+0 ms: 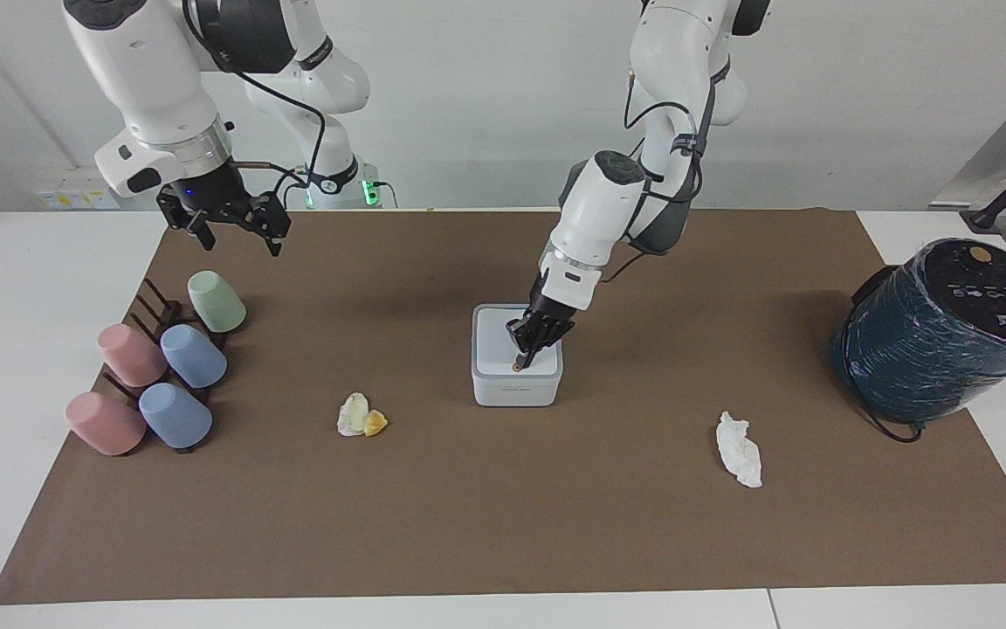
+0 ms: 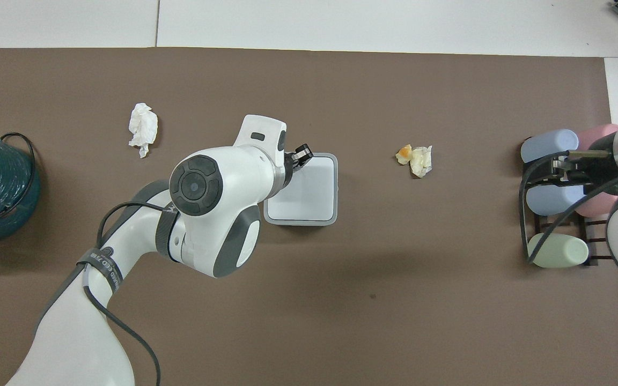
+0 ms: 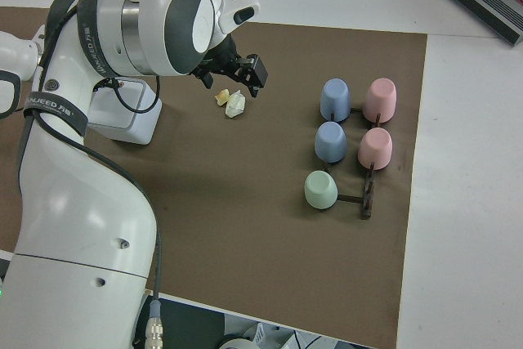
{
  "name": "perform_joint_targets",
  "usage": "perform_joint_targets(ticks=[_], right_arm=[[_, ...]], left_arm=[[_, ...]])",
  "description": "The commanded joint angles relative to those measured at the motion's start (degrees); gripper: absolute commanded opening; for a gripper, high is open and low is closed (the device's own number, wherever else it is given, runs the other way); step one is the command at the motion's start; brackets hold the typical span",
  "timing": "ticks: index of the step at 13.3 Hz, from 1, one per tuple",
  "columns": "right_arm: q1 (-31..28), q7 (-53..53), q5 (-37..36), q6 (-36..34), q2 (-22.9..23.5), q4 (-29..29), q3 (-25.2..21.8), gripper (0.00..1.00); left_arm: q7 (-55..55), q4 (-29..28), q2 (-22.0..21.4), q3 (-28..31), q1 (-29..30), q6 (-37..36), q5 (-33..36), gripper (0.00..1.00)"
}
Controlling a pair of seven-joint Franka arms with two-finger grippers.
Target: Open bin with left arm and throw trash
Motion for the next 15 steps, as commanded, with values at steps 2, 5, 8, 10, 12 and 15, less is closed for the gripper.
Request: perform_joint_targets(ticks=[2,5,8,10,12,15], right_arm=[[0.19,-1.06,0.49,9.55,-1.00,-4.53,-0.02,1.00],[2.29,0.08,0.49,18.10,2.76,-7.10,0.60,1.00],[3.62,2.02,0.49,25.40,8.73,-8.15,0.60,1.00],[3.62,2.28,0.49,33.12,12.08,-9.73,0.60,1.00],[3.62,2.19,0.49,35.96,14.98,-10.26,0.60,1.00],[4.23,2.28,0.49,42.45,18.15,-12.63,0.68,1.00]], left_arm=[[0.86,8.80,0.93,0.75,3.45,-20.28,1.37,0.00],[5.41,14.62,0.66,0.84,7.59,-32.36,1.64,0.00],[13.92,13.93,-0.75,0.84,11.63,-36.59,3.03,0.00],[19.73,9.56,-2.41,0.84,14.53,-35.03,3.48,0.00],[24.13,4.73,-3.73,0.93,17.43,-29.95,3.57,0.22],[31.07,-1.00,-4.79,0.93,21.12,-21.25,7.77,0.58]])
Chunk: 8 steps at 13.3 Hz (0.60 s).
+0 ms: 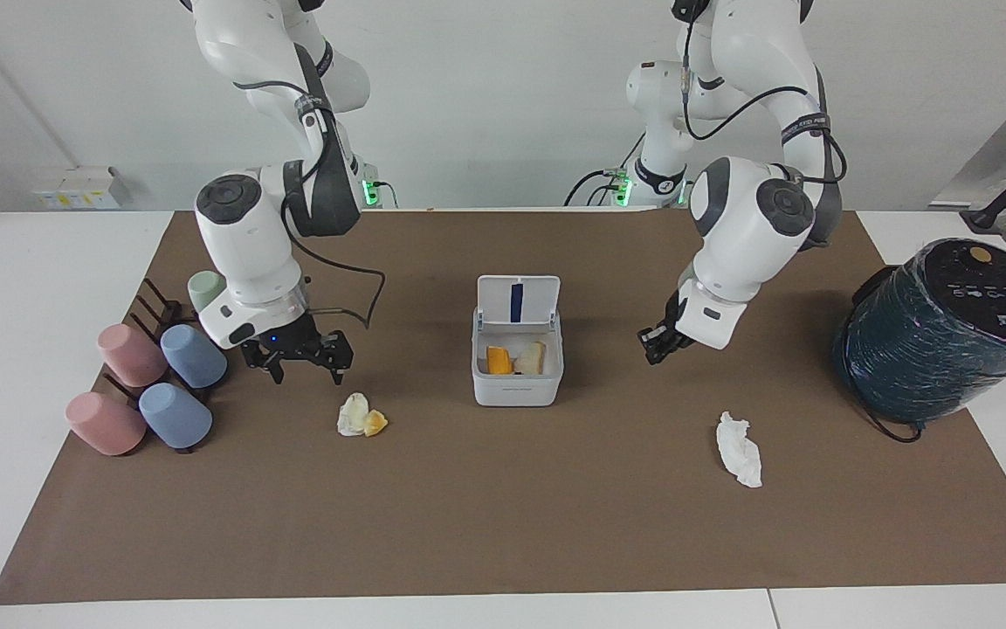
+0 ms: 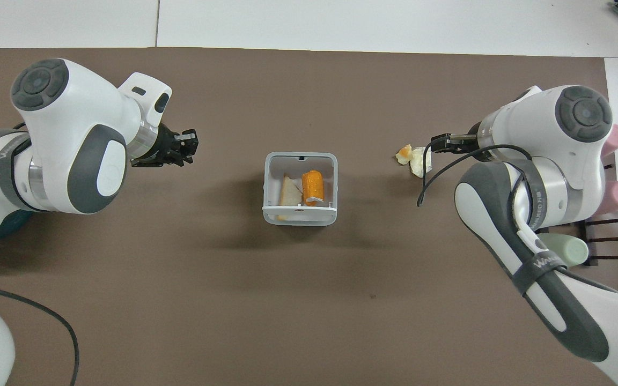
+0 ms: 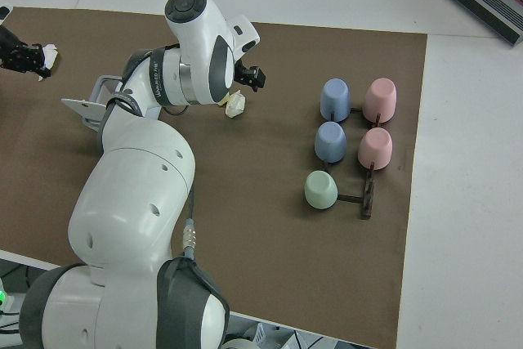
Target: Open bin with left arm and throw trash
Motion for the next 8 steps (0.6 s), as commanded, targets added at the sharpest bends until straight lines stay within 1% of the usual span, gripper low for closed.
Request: perform_joint_targets(ticks=[1,2,3,4,5,6,7,8], right_arm=[[1.12,0.61,0.48,5.86,1.88,-1.94,0.22,0.94],[1.39,0.87,0.48,7.27,2.93,-2.03,0.22,0.91],[2.17,1.13,0.48,7.81,3.73,-2.20,0.22,0.88],[2.35,1.05,0.48,7.99,4.26,-2.82,0.22,0.75],[2.27,1.14,0.48,7.90,4.09,-3.60,0.22,0.47],[2.18,1.14,0.48,7.99,3.83,-4.48,0.22,0.24],[2.18,1.31,0.48,7.99,3.74,-4.67,0.22,0.08],[2.18,1.57,0.48,7.90,3.74,-4.58,0.22,0.00]], left_arm=[[6.54,-6.91,-2.88,-0.50,2.74,7.54,4.56,0.62],[8.57,-7.09,-2.36,-0.50,3.70,9.66,6.58,0.67],[9.03,-7.09,-1.83,-0.50,4.06,11.59,8.08,0.69],[9.03,-6.83,-0.34,-0.50,4.06,13.87,9.92,0.71],[9.03,-6.31,1.15,-0.50,4.24,17.20,12.37,0.71],[9.03,-5.35,3.43,-0.41,4.33,20.28,15.27,0.71],[9.12,-3.60,6.15,-0.33,4.85,22.49,18.43,0.71],[9.30,-1.32,8.44,-0.41,6.42,24.25,21.25,0.71]])
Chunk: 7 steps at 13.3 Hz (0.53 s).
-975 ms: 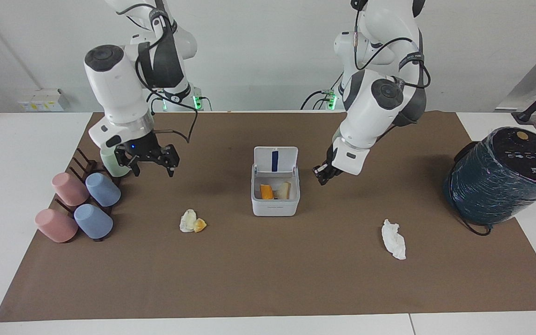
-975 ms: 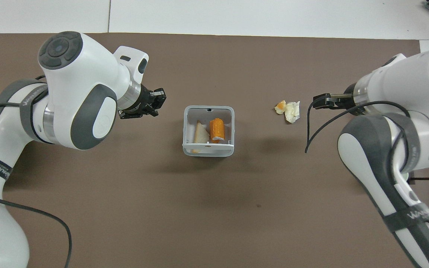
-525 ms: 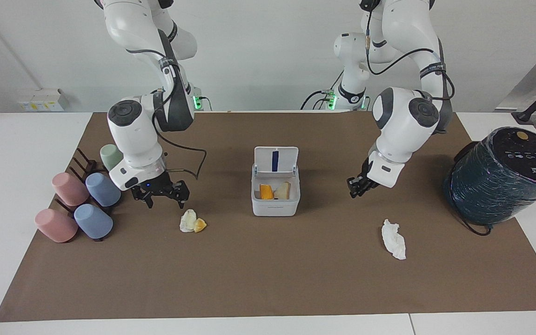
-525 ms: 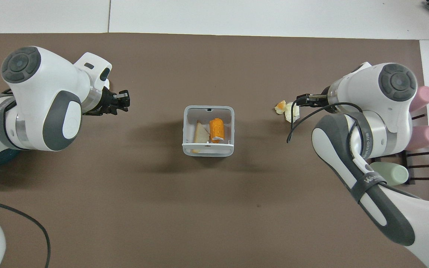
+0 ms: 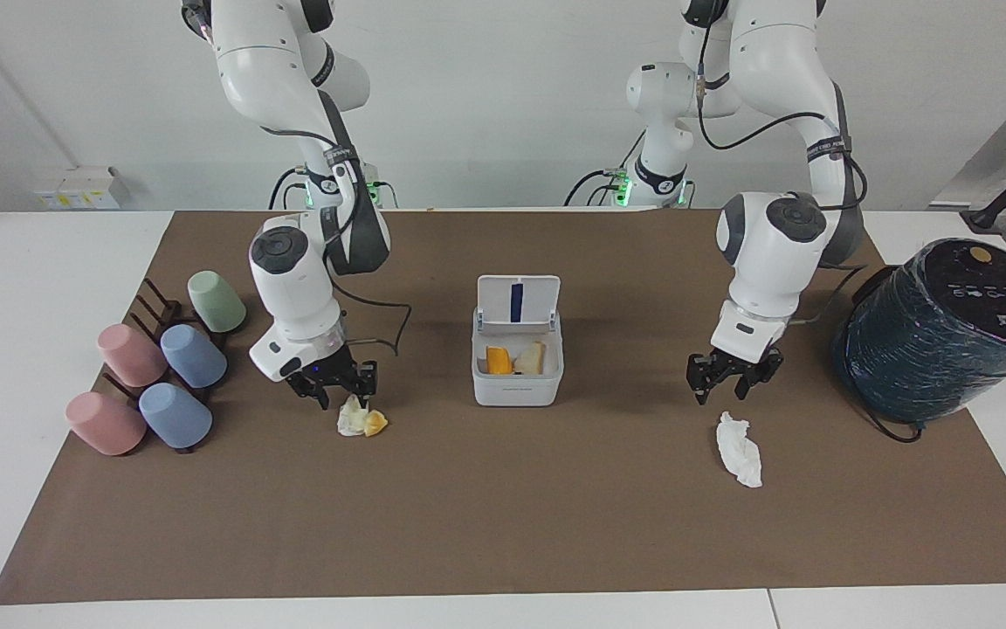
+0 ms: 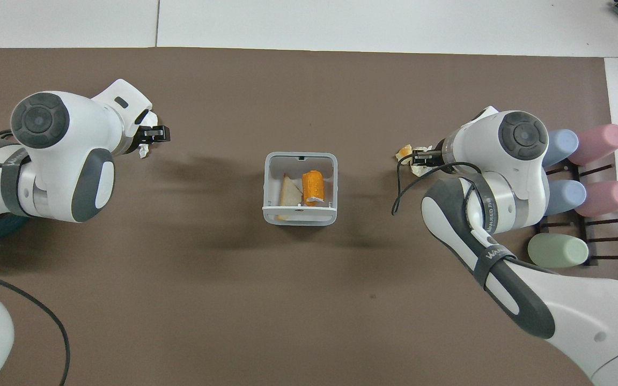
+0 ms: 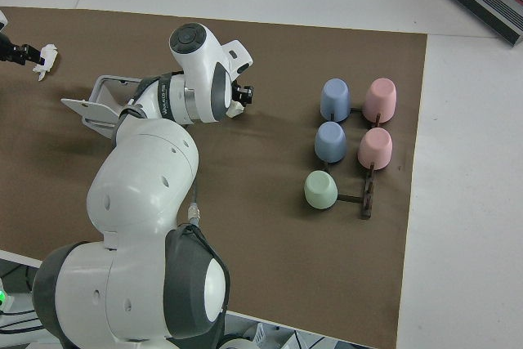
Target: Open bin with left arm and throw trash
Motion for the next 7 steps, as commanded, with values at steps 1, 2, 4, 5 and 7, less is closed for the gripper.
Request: perform_joint_targets(ticks=[1,2,4,5,7], right_arm=[[-0.38,1.73,0.51,1.07,-1.11,-1.09,0.24,0.00],[-0.64,2.43,0.42,1.16,-1.37,-0.74,0.24,0.00],[-0.65,2.70,0.42,0.55,-3.56,-0.74,0.24,0.00],[-0.30,2.79,0.51,0.28,-5.05,-0.74,0.24,0.00],[0.06,4.10,0.51,-0.86,-8.30,-0.65,0.41,0.00]], left_arm=[[1.15,5.79,6.51,-0.41,3.27,4.12,6.92,0.70],[1.32,7.81,8.09,-0.41,3.89,4.30,8.77,0.70],[1.41,10.90,11.61,-0.41,4.07,5.26,9.49,0.70],[1.59,10.04,11.80,-0.41,4.94,7.79,9.40,0.70],[1.59,7.93,11.62,-0.50,4.86,8.70,9.14,0.70]])
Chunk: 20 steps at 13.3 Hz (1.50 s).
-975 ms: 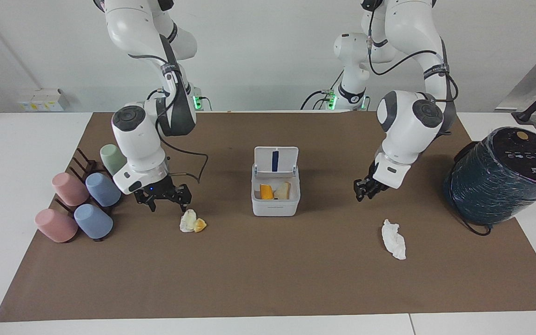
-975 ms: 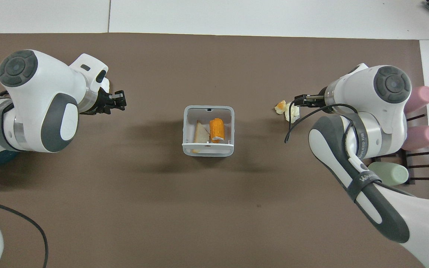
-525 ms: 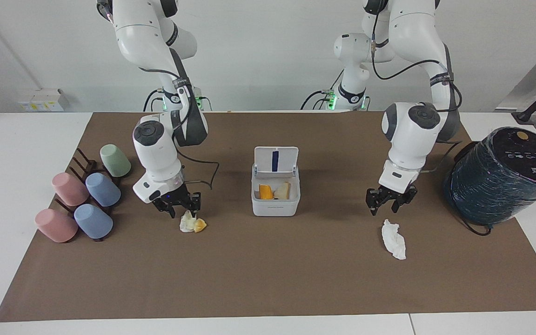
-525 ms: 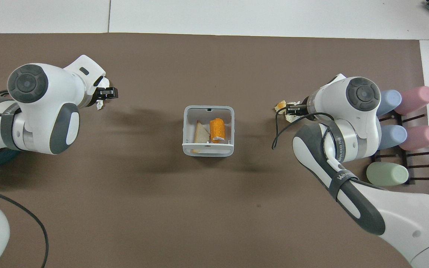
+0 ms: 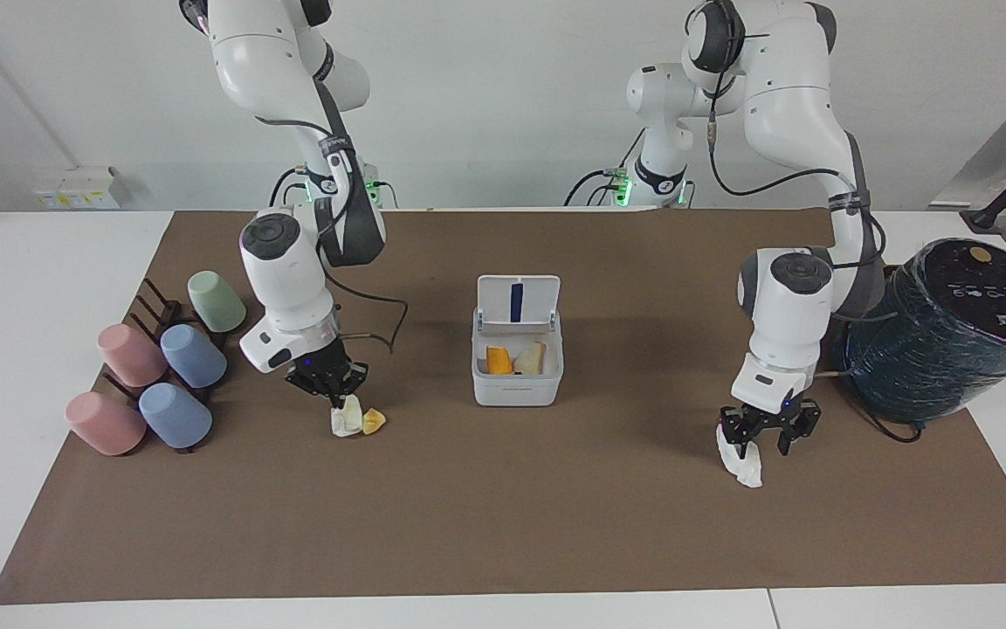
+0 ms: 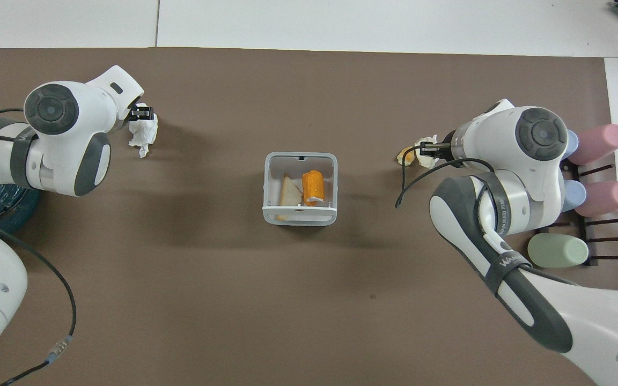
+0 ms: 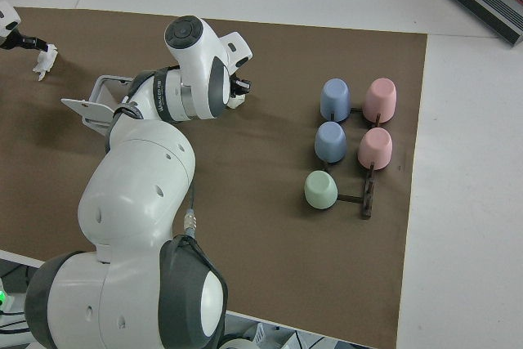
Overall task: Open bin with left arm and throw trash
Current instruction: 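Grasp the white tissue with the left gripper and lift it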
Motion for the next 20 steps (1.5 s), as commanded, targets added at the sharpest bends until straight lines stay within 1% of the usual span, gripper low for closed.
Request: perform_joint_targets(ticks=[1,3,5,6,7,8,9,10,11,12,15,16,17,18,19,20], right_arm=[[0.72,2.76,0.47,-2.15,-5.36,-1.00,1.08,0.00],[0.73,4.61,1.69,-2.25,-7.12,-0.38,3.44,0.00],[0.81,5.05,7.47,-2.78,-7.22,1.63,6.69,0.00],[0.90,6.19,10.03,-2.43,-6.96,2.51,8.36,0.00],[1.95,7.77,10.92,-1.82,-6.78,2.96,9.51,0.00],[3.61,9.61,10.93,-1.55,-6.60,3.57,9.70,0.00],[5.89,11.80,11.02,-0.42,-6.60,3.66,9.70,0.00],[7.74,14.09,10.93,0.90,-6.43,3.58,9.70,0.00],[8.97,15.50,10.93,1.35,-5.99,3.66,9.70,0.00],[9.94,16.12,10.93,2.83,-5.12,3.66,9.70,0.00],[11.62,19.99,10.76,4.78,-3.62,3.66,9.70,0.00],[11.62,20.52,10.84,4.60,-3.53,3.66,9.70,0.27],[11.88,21.40,10.84,4.52,-3.53,3.58,9.70,0.48],[12.24,22.19,10.84,4.43,-3.53,3.40,9.70,0.85],[12.33,22.28,10.84,4.43,-3.53,3.49,9.70,1.00],[12.24,22.37,10.76,4.51,-3.53,3.49,9.70,1.00]], left_arm=[[0.26,-1.89,0.19,-0.48,0.28,1.90,1.00,0.70],[0.17,-4.88,-0.43,-0.57,0.37,2.77,1.00,0.70],[-0.09,-7.69,-1.22,-0.57,0.37,4.87,1.00,0.70],[-0.10,-8.75,-1.48,-0.57,0.54,5.84,1.00,0.67],[-0.10,-9.02,-1.66,-0.57,0.46,5.85,1.00,0.57],[-0.10,-9.03,-1.75,-0.57,0.37,5.42,1.00,0.38],[-0.18,-8.94,-1.75,-0.57,0.37,5.24,1.00,0.15],[-0.18,-8.68,-1.66,-0.65,0.28,4.98,0.91,0.00],[-0.18,-8.41,-1.66,-0.74,0.28,4.80,0.91,0.00],[-0.10,-7.45,-1.66,-0.74,0.28,3.06,0.65,0.00],[-0.01,1.49,-0.78,-1.01,-0.59,-10.10,0.47,0.00],[-0.10,3.87,-0.61,-0.92,-0.94,-13.45,-1.10,0.00],[-0.10,5.90,-0.26,-0.92,-1.04,-15.48,-4.42,0.00],[-0.18,7.05,0.27,-0.83,-1.12,-16.63,-7.24,0.00],[-0.27,7.93,0.45,-0.92,-1.47,-18.30,-8.57,0.00],[-0.27,9.16,0.54,-0.83,-2.08,-20.14,-8.93,0.00]])
